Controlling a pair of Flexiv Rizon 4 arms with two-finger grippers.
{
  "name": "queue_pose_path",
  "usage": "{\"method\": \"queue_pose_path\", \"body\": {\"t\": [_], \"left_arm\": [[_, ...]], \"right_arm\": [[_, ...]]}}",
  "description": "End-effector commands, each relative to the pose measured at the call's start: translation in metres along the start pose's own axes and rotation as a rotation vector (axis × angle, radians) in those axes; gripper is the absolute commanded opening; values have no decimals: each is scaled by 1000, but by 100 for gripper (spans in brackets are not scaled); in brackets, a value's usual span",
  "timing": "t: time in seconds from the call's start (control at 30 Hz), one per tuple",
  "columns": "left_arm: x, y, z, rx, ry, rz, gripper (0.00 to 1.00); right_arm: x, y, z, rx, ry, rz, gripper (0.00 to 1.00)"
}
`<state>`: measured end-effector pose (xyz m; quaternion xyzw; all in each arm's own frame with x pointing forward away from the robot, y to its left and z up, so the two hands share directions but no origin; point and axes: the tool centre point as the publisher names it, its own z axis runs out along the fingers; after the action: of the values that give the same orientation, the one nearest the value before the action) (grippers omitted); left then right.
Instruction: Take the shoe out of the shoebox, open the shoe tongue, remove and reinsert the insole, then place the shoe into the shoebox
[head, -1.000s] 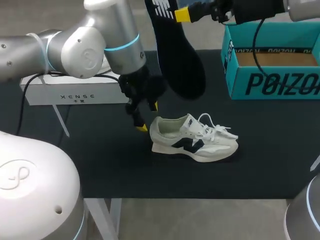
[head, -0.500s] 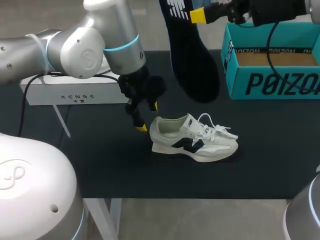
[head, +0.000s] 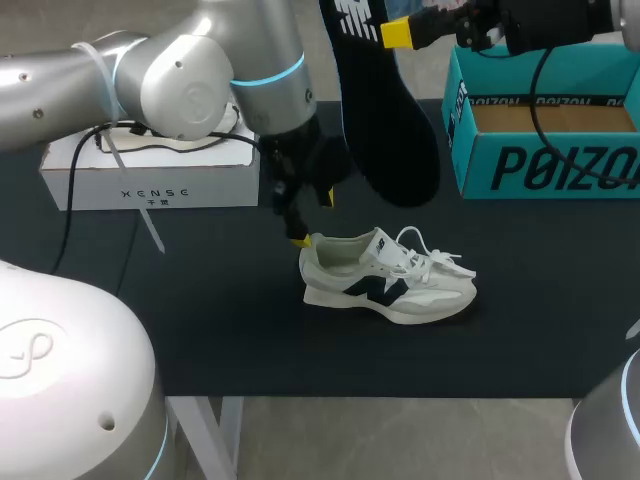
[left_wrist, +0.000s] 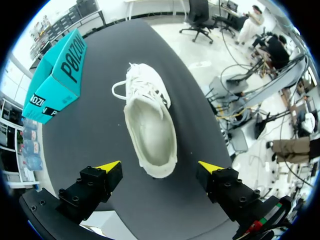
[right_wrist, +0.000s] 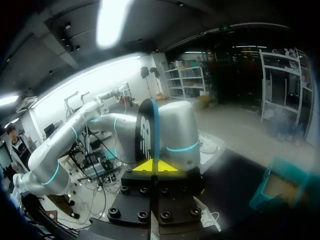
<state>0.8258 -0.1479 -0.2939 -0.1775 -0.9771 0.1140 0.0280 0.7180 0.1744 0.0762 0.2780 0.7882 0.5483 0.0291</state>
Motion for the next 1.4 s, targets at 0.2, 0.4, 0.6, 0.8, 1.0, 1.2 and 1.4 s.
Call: {"method": "queue_pose_path", "body": {"t": [0.2, 0.4, 0.6, 0.8, 1.0, 1.2, 1.4], "left_arm": [[-45, -25, 38, -67, 41, 3, 100], [-59, -27, 67, -116, 60, -20, 100], [-59, -27, 82, -117, 82, -28, 100], [-59, -24, 93, -112, 91, -39, 86], [-56, -22, 100, -103, 106, -40, 0], [-51, -22, 101, -102, 106, -37, 0], [-46, -23, 102, -96, 106, -30, 0]], "right_arm": [[-1, 1, 3, 2, 0, 1, 0], [-1, 1, 3, 2, 0, 1, 0], [-1, 1, 3, 2, 0, 1, 0], [-1, 1, 3, 2, 0, 1, 0], [-1, 1, 3, 2, 0, 1, 0], [-1, 1, 3, 2, 0, 1, 0], [-1, 1, 3, 2, 0, 1, 0]]}}
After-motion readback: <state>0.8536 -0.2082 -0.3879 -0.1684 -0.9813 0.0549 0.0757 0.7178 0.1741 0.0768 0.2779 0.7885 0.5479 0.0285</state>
